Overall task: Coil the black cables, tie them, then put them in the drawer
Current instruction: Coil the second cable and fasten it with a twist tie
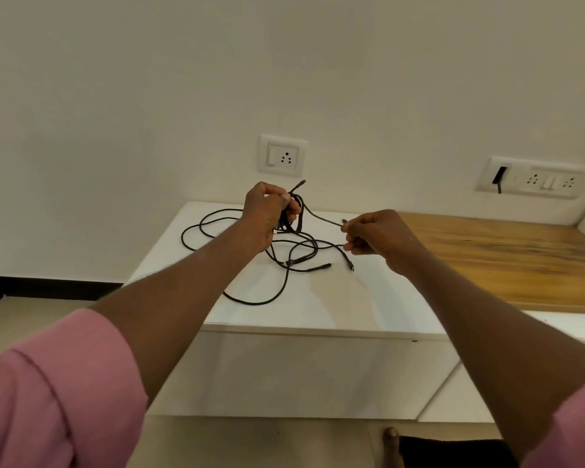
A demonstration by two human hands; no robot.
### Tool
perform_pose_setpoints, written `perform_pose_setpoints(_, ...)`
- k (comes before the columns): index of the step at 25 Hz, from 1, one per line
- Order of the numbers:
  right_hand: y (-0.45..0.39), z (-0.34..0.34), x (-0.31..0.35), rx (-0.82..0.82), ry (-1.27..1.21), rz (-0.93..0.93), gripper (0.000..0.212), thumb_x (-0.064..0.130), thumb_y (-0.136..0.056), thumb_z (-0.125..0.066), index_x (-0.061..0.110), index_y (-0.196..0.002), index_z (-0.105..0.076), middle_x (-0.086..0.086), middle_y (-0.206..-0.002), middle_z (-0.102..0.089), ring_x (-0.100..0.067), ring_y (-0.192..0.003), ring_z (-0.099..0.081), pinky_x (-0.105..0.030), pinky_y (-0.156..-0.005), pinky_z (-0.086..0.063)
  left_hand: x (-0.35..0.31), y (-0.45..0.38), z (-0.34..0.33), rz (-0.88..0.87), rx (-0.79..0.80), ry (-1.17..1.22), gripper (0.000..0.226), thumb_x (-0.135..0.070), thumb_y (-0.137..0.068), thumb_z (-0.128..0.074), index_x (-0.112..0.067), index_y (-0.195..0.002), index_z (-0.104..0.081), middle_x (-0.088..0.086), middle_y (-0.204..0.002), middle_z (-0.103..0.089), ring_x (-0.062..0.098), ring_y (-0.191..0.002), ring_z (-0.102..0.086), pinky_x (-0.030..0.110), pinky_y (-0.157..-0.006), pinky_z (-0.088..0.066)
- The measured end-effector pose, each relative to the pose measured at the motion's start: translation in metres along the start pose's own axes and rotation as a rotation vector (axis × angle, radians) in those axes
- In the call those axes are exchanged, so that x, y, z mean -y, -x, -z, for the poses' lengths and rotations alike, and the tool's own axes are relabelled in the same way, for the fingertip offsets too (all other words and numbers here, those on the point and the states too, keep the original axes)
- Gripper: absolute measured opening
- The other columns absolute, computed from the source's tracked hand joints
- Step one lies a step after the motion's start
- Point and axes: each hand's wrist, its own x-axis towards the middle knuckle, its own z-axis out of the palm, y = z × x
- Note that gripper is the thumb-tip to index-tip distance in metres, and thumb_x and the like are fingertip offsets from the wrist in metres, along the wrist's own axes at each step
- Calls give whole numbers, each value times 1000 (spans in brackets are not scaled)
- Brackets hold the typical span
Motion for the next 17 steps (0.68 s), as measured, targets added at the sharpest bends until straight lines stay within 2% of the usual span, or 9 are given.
perform_pose_setpoints(4, 1, -19, 7, -50, 57, -68, 11, 3, -82, -75, -8, -84, -74, -14, -68, -71, -25, -58, -75, -31, -56, -62, -4, -2, 6, -107, -43, -74, 11, 1, -101, -55, -9, -99, -53, 14, -75, -70, 23, -70, -68, 32, -68, -56)
perform_pose_setpoints(7, 2, -34, 16, -30, 53, -98, 10, 2, -79, -75, -7, -82, -73, -12, -64, -69, -25, -56, -74, -28, -52, -58, -7, 0, 9, -199, -26, -205, 12, 2, -100, -54, -10, -99, -52, 16, -80, -71, 11, -58, -65, 21, -59, -52)
perform_pose_setpoints(10, 3, -46, 26, -9, -47, -128, 11, 2, -80, -75, -7, -86, -74, -14, -68, -69, -25, -59, -74, -28, -53, -58, -5, 3, 8, -264, 7, -269, 14, 5, -98, -54, -8, -95, -52, 19, -79, -70, 13, -61, -66, 19, -58, -51)
perform_pose_setpoints(14, 3, -57, 37, 19, -262, -183, 13, 5, -88, -73, -4, -97, -74, -9, -69, -67, -20, -58, -71, -29, -57, -60, 3, 7, 2, -306, 60, -321, 13, 5, -96, -57, -7, -94, -56, 15, -75, -70, 19, -71, -69, 31, -69, -55)
perform_pose_setpoints(17, 4, -61, 41, 33, -380, -221, 15, 8, -92, -72, -2, -104, -74, -7, -73, -67, -17, -62, -65, -28, -59, -56, 5, 14, -10, -231, 80, -317, 12, 2, -97, -58, -6, -105, -55, 12, -75, -70, 18, -69, -68, 27, -68, -55)
